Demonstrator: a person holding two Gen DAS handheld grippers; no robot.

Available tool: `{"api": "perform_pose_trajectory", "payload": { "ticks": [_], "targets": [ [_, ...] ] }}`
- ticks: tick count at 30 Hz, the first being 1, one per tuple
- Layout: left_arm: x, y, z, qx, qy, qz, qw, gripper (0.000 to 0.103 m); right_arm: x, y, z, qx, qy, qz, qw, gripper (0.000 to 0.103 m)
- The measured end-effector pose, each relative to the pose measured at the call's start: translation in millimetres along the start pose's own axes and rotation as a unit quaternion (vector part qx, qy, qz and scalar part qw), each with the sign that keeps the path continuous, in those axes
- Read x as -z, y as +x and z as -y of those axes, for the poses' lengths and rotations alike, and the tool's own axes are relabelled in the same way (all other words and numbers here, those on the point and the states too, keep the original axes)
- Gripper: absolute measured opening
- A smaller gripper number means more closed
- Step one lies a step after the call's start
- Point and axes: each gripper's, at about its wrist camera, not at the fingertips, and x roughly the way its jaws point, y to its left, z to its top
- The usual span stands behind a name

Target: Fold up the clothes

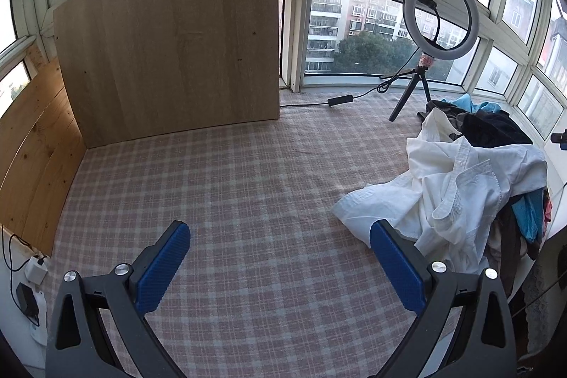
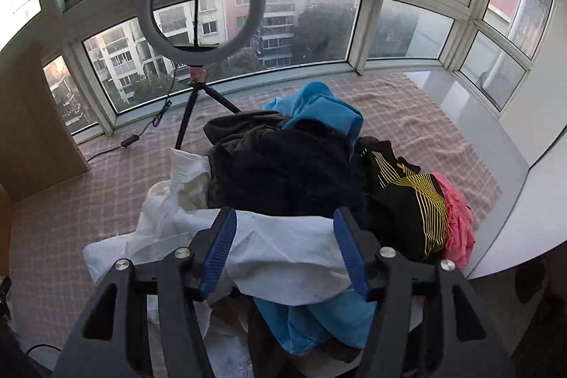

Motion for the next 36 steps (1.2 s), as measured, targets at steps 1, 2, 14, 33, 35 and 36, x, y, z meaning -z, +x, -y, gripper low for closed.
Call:
{"api": "perform_pose_trajectory", "payload": {
  "ticks": [1,2,14,33,35,36],
  "targets": [
    [-0.3,3.5,0.1,0.001,-0.002,-0.006,1.0,0.102,7.8,15.3,13.7,-0.01,0.019,-0.012,1.0,0.056],
    [-0.9,5.7,1.6,0.004,-0.004,-0.01,0.9999,0.102,13.6,28.3,24.5,-0.022,0.032,-0.016,0.999,0.056],
    [-7.0,-3.4,32.8,0.005,0.049,0.008,0.9988,0.102,-0.3,47.0,43.7,-0.136,0.069,0.012,0.988,0.002],
    [-7.5,-4.6,14.9,0.002,0.017,0.012,0.9998,0.102,-91.9,-204.0,-176.1,-0.335,-0.172,0.165,0.912,0.003],
    [-5.3,-7.1,11.2,-0.002,0.015,0.013,0.9998,0.102,-80.8,-194.8,-221.2,-0.342,-0.228,0.12,0.904,0.004],
    [-3.8,-8.3,8.9,-0.006,0.015,0.012,0.9998,0.102,-73.8,-187.0,-238.7,-0.325,-0.254,0.101,0.906,0.007]
  ]
}}
